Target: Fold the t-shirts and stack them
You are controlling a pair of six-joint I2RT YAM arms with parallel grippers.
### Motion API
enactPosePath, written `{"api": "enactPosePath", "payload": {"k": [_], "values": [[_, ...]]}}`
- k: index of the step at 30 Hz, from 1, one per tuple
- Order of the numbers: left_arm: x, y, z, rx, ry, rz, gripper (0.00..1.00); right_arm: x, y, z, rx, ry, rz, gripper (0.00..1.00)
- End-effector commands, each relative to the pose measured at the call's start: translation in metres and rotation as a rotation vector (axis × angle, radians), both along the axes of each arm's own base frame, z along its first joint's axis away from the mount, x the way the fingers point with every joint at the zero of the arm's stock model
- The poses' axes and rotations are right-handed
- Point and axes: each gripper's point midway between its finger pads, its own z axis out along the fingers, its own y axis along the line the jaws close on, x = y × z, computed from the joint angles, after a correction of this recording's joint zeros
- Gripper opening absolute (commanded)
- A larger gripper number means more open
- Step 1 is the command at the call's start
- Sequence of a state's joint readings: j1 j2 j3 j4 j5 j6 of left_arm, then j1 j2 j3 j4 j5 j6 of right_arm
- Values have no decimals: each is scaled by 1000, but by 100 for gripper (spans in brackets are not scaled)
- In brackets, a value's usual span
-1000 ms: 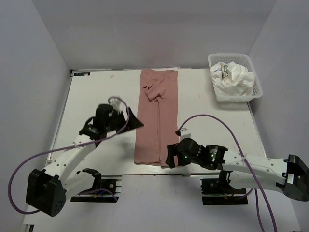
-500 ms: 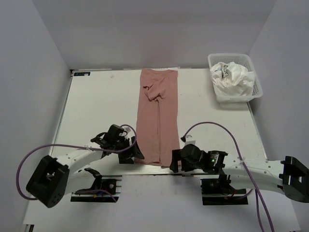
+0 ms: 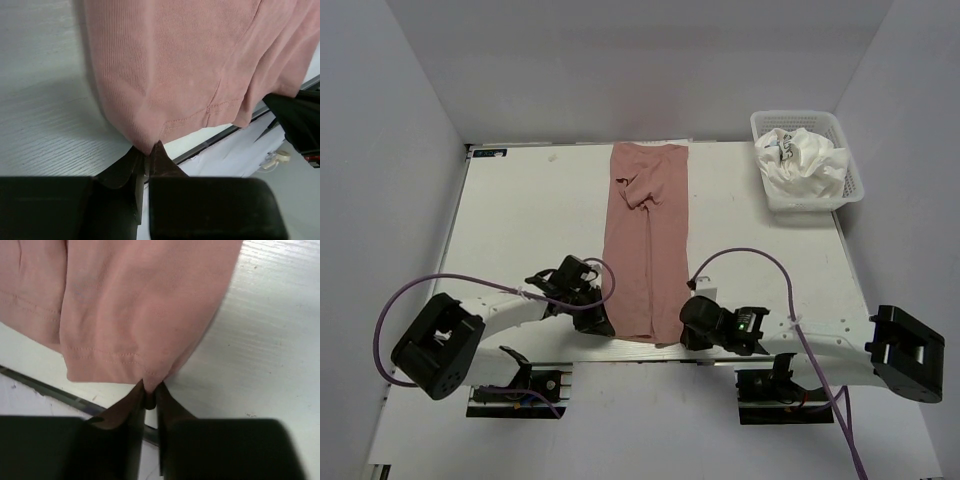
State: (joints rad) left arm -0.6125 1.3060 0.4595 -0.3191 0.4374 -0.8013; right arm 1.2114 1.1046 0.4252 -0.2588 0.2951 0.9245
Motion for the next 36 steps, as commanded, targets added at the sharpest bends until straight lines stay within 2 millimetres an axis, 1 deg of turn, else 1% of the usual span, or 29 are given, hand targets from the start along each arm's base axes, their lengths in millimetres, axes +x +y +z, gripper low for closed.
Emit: {"api": "enactPosePath", "payload": {"k": [1, 2, 3, 6, 9, 11, 13, 14, 15, 16, 17, 18, 20, 21, 22, 23, 24, 25, 26, 27, 28, 29, 30, 31, 32, 33, 34, 35, 36], "values": [[8, 2, 1, 48, -39, -12, 1, 12, -6, 0, -55, -41, -58, 15], [11, 0, 5, 44, -44, -12, 0, 16, -8, 1, -67, -59, -67, 10], [12, -1, 7, 44, -44, -12, 0, 19, -6, 4, -62, -70, -78, 0], [19, -11, 24, -3, -75, -21, 0, 30, 2, 20, -43, -132, -61, 0], [41, -27, 57, -54, -147, -19, 0, 47, 15, 45, 4, -227, -60, 0], [56, -26, 62, -12, -177, 10, 0, 61, 16, 61, -15, -289, -92, 0], [75, -31, 72, 11, -198, 36, 0, 76, 17, 78, -20, -338, -142, 0], [82, -27, 71, 44, -190, 56, 0, 83, 15, 76, -49, -344, -167, 0], [96, -31, 83, 49, -221, 70, 0, 93, 13, 86, -61, -376, -198, 0], [106, -29, 76, 102, -224, 93, 0, 102, 16, 94, -63, -391, -219, 0], [113, -27, 76, 123, -213, 115, 0, 114, 19, 102, -68, -411, -232, 0], [129, -36, 91, 105, -251, 125, 0, 121, 20, 102, -92, -424, -229, 0], [150, -33, 88, 145, -248, 159, 0, 147, 24, 124, -67, -458, -281, 0], [163, -40, 101, 133, -276, 168, 0, 154, 26, 119, -109, -470, -256, 0], [177, -36, 105, 153, -303, 200, 0, 173, 22, 128, -100, -485, -296, 0], [187, -33, 108, 171, -312, 223, 0, 181, 25, 136, -94, -494, -289, 0], [201, -35, 114, 188, -333, 240, 0, 190, 30, 129, -113, -490, -275, 0], [212, -32, 118, 197, -354, 256, 0, 209, 25, 141, -96, -499, -315, 0], [226, -31, 129, 194, -376, 279, 0, 216, 25, 132, -126, -493, -304, 0], [231, -34, 131, 192, -387, 271, 0, 225, 21, 133, -128, -495, -317, 0], [240, -30, 125, 208, -381, 288, 0, 238, 28, 149, -85, -524, -309, 0], [252, -31, 133, 195, -410, 295, 0, 247, 27, 138, -109, -511, -309, 0], [257, -35, 133, 184, -424, 283, 0, 256, 38, 151, -54, -524, -293, 0], [268, -35, 131, 184, -434, 288, 0, 260, 40, 144, -76, -521, -263, 0], [272, -39, 131, 179, -437, 273, 0, 271, 36, 143, -75, -524, -281, 0], [278, -36, 130, 184, -432, 284, 0, 281, 43, 139, -71, -512, -267, 0], [290, -36, 137, 174, -448, 299, 0, 285, 42, 137, -81, -509, -267, 0], [291, -36, 124, 196, -427, 284, 0, 295, 35, 136, -84, -504, -289, 0], [298, -34, 122, 196, -429, 294, 0, 303, 42, 133, -83, -495, -283, 0]]}}
